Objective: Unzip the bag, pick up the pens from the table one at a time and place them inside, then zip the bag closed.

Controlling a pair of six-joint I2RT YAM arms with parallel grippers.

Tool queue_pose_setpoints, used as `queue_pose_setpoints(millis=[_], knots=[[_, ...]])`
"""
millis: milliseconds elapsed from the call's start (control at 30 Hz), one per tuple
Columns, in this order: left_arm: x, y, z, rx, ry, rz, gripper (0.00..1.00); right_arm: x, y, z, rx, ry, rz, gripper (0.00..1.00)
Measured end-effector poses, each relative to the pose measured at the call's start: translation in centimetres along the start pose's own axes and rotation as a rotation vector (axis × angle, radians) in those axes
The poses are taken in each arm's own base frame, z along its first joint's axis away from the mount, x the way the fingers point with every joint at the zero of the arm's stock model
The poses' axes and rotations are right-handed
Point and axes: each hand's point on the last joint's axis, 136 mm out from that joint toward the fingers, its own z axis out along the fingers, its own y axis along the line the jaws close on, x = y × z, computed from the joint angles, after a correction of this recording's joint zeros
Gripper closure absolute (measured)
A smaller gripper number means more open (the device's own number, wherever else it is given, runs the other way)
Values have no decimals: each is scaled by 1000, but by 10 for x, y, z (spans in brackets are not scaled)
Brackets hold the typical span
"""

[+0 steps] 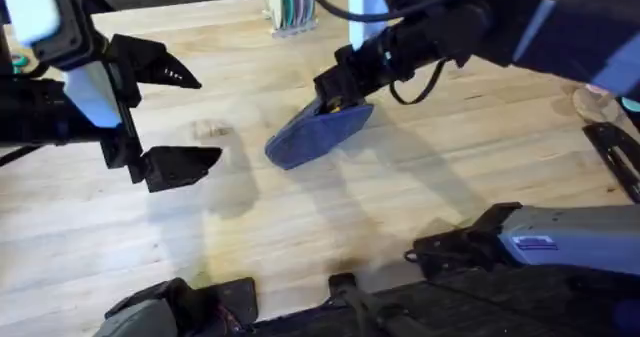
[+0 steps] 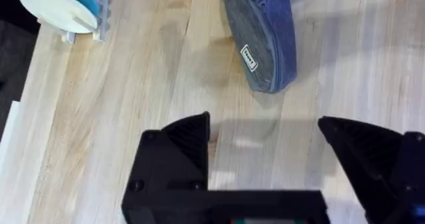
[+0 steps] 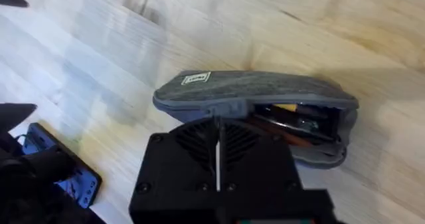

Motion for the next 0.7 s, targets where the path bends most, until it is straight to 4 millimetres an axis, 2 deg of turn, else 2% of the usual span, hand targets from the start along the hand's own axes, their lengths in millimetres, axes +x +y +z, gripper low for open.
queue_pose_setpoints(millis=[167, 700], knots=[[0, -1, 0, 3, 0, -2, 7, -10, 5, -9, -8, -44, -15, 969], [0, -1, 0, 4, 0, -4, 7, -10, 2, -9, -4, -47, -18, 973]])
